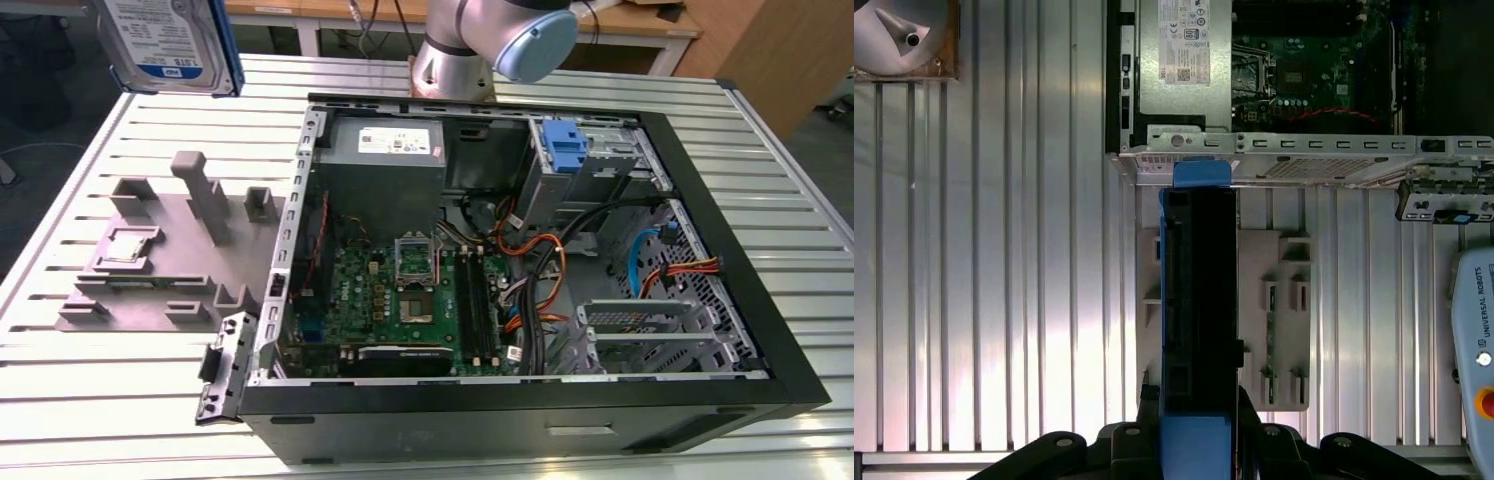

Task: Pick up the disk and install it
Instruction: 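Pick up the disk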

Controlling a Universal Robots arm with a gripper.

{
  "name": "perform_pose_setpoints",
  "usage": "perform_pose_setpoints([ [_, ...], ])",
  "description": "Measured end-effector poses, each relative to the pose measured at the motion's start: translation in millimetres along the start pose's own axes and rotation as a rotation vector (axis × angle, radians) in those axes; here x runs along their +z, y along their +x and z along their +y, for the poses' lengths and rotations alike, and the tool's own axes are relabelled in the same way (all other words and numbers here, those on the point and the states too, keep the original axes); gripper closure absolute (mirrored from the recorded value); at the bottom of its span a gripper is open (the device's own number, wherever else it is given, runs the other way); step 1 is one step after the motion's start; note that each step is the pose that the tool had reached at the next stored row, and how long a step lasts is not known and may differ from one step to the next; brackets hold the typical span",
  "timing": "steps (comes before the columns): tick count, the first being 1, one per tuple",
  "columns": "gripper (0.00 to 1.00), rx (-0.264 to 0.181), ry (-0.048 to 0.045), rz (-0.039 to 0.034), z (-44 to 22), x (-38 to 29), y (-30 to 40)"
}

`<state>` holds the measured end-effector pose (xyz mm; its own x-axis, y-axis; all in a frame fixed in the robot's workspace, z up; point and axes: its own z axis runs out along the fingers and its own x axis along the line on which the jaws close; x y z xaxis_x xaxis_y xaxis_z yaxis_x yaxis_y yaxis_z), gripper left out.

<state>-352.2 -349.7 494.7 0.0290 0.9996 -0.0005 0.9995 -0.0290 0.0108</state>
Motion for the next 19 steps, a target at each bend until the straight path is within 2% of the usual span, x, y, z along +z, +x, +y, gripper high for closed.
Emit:
perform_pose_setpoints([
  [5, 0.63, 0.000, -0.0001, 0.0000, 0.3, 0.0, 0.0],
  [6, 0.63, 0.000, -0.0001, 0.0001, 7.5, 0.1, 0.2],
  [9, 0.63, 0.000, -0.0001, 0.0001, 10.5, 0.2, 0.3],
  [19, 0.63, 0.000, 0.0000, 0.0000, 11.7, 0.1, 0.3],
])
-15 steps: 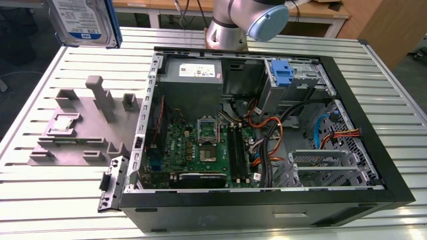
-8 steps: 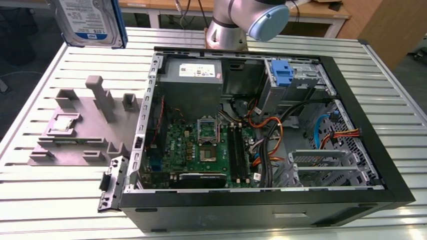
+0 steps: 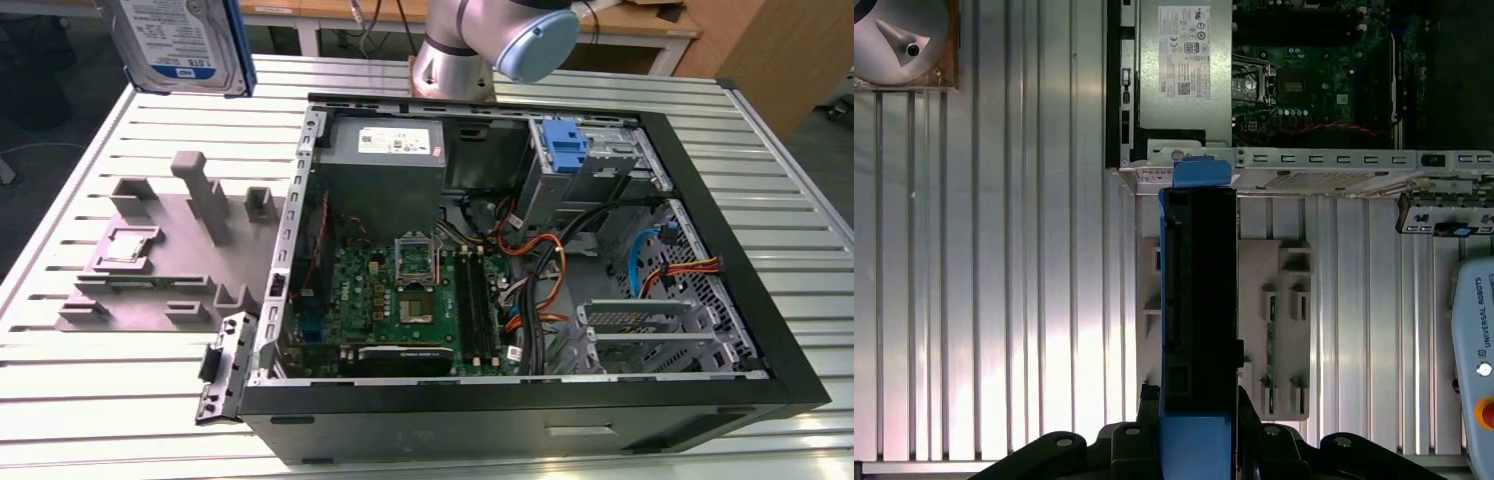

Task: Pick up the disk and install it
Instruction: 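Pick up the disk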

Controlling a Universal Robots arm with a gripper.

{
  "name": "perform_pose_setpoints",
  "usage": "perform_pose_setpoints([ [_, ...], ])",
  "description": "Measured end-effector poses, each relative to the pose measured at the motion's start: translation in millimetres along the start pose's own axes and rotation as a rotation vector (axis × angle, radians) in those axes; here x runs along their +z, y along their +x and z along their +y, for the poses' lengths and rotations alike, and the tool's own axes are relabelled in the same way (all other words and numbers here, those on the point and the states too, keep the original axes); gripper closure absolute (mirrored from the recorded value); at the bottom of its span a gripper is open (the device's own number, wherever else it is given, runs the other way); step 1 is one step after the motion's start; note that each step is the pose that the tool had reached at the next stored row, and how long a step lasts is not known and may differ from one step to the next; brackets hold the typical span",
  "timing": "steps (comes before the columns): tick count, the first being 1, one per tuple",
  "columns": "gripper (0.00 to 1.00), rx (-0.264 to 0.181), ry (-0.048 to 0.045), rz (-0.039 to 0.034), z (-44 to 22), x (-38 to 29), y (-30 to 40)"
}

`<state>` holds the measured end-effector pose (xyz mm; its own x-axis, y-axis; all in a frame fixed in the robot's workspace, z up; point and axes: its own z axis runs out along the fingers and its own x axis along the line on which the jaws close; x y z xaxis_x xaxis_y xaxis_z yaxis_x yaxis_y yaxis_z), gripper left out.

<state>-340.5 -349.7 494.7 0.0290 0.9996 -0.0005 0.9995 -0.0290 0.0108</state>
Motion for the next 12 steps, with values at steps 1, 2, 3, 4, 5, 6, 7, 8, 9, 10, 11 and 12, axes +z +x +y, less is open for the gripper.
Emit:
perform_pose_setpoints([
  [1, 0.63, 0.000, 0.0001, 0.0000, 0.9, 0.0, 0.0],
  [2, 0.63, 0.000, 0.0001, 0.0000, 1.9, 0.0, 0.0],
  [3, 0.63, 0.000, 0.0000, 0.0000, 3.1, 0.0, 0.1],
  [4, 0.63, 0.000, 0.0000, 0.0000, 4.3, 0.0, 0.1],
  [5, 0.63, 0.000, 0.0001, 0.0000, 5.5, 0.0, 0.2],
  [6, 0.63, 0.000, 0.0000, -0.0001, 6.6, 0.0, 0.2],
  [7, 0.63, 0.000, 0.0000, -0.0001, 7.4, 0.1, 0.2],
  [8, 0.63, 0.000, 0.0000, 0.0000, 7.6, 0.1, 0.2],
  [9, 0.63, 0.000, 0.0000, 0.0001, 8.0, 0.1, 0.3],
  [10, 0.63, 0.000, 0.0000, 0.0000, 8.5, 0.1, 0.2],
  [11, 0.63, 0.000, 0.0000, -0.0001, 8.9, 0.1, 0.2],
  [12, 0.63, 0.000, 0.0000, 0.0000, 9.3, 0.1, 0.3],
])
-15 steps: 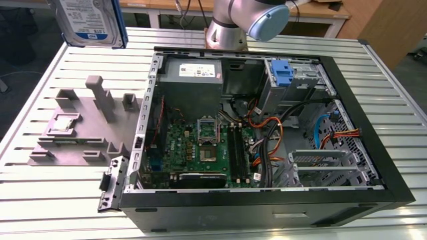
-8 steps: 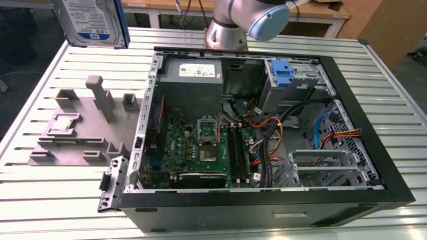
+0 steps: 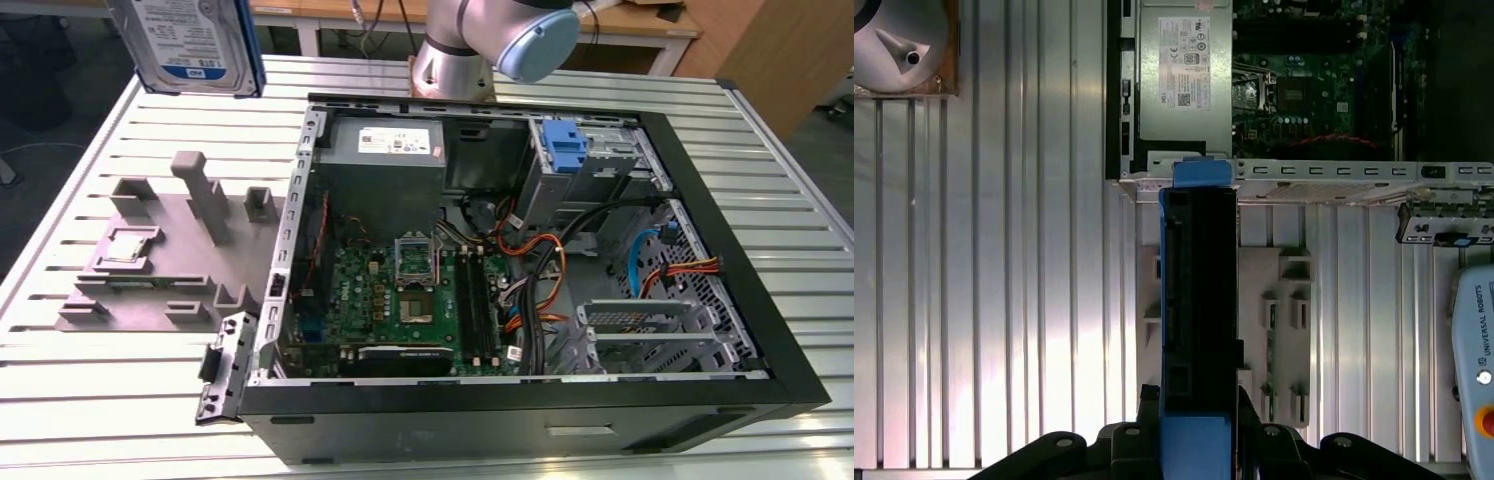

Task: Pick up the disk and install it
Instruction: 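Pick up the disk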

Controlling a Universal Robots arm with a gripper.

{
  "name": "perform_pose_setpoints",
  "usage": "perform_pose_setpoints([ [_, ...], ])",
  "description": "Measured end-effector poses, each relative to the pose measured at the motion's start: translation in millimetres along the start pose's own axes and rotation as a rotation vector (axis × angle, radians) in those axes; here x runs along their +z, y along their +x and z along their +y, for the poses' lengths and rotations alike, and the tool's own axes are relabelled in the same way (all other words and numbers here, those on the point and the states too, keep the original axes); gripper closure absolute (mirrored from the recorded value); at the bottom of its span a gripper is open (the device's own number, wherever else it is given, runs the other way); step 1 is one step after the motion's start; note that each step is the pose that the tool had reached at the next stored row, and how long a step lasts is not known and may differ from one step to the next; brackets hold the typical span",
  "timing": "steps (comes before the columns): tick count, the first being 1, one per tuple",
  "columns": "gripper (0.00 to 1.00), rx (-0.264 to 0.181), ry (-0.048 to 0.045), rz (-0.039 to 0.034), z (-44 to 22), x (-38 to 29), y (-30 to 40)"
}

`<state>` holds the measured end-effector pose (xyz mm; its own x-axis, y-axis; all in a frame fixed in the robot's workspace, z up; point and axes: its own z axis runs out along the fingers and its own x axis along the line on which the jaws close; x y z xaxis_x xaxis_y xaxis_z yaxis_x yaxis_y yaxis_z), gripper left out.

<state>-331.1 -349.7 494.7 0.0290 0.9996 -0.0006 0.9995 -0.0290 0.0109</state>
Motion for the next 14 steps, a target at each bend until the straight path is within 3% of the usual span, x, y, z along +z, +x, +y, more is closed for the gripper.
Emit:
perform_pose_setpoints([
  [14, 0.63, 0.000, 0.0001, 0.0000, 5.3, 0.0, 0.2],
])
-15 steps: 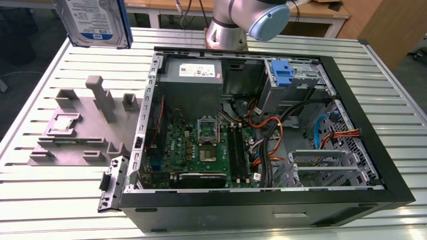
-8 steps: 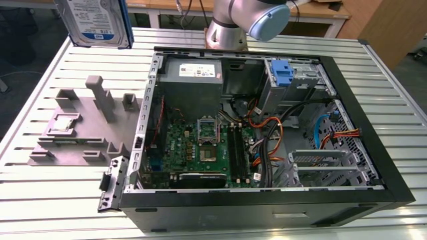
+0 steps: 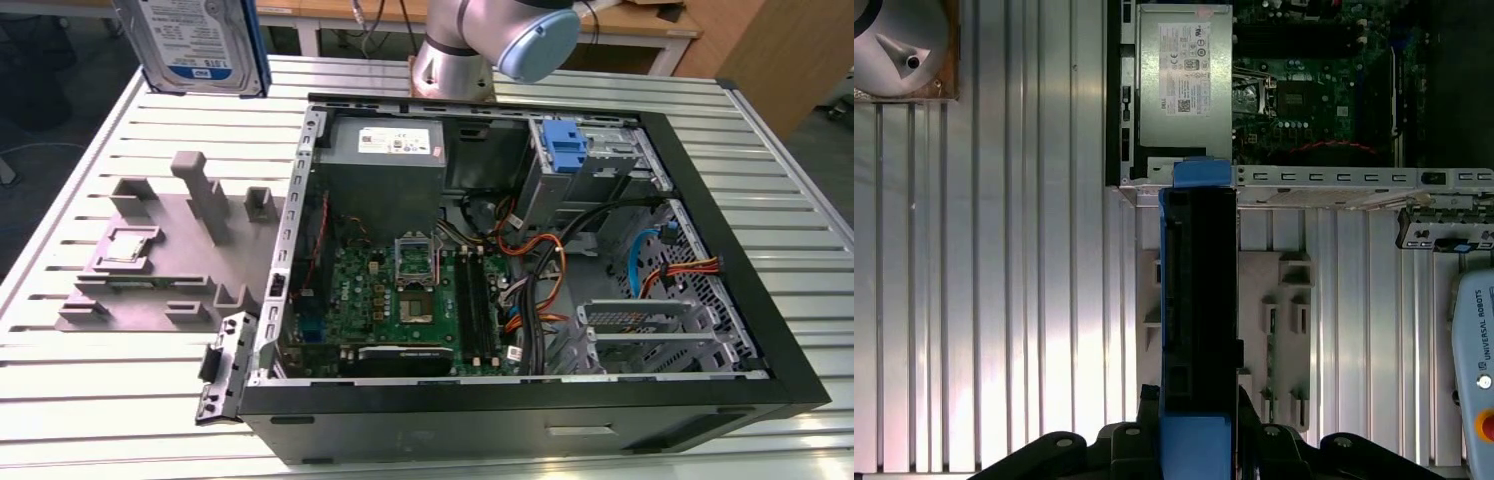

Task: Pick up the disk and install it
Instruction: 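Pick up the disk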

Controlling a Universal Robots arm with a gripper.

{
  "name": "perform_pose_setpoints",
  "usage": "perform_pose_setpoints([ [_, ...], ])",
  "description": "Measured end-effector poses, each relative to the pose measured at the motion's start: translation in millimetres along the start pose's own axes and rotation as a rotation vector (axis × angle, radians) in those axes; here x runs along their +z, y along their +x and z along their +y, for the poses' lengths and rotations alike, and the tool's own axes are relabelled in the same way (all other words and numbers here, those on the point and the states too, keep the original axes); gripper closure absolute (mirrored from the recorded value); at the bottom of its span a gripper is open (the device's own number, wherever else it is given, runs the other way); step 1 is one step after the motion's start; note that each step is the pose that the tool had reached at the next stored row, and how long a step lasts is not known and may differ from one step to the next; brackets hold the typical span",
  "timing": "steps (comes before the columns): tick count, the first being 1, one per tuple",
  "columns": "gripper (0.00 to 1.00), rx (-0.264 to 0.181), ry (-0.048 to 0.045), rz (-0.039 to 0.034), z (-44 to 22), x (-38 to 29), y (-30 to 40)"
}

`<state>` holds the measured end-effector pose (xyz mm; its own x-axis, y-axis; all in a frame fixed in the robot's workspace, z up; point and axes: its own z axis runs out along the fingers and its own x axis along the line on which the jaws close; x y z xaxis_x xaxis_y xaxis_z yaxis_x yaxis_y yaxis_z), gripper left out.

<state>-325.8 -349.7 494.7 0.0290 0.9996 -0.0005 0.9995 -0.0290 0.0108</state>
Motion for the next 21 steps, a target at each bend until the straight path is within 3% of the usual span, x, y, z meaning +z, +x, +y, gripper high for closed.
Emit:
perform_pose_setpoints([
  [21, 0.63, 0.000, 0.0000, -0.0001, 10.9, 0.1, 0.3],
])
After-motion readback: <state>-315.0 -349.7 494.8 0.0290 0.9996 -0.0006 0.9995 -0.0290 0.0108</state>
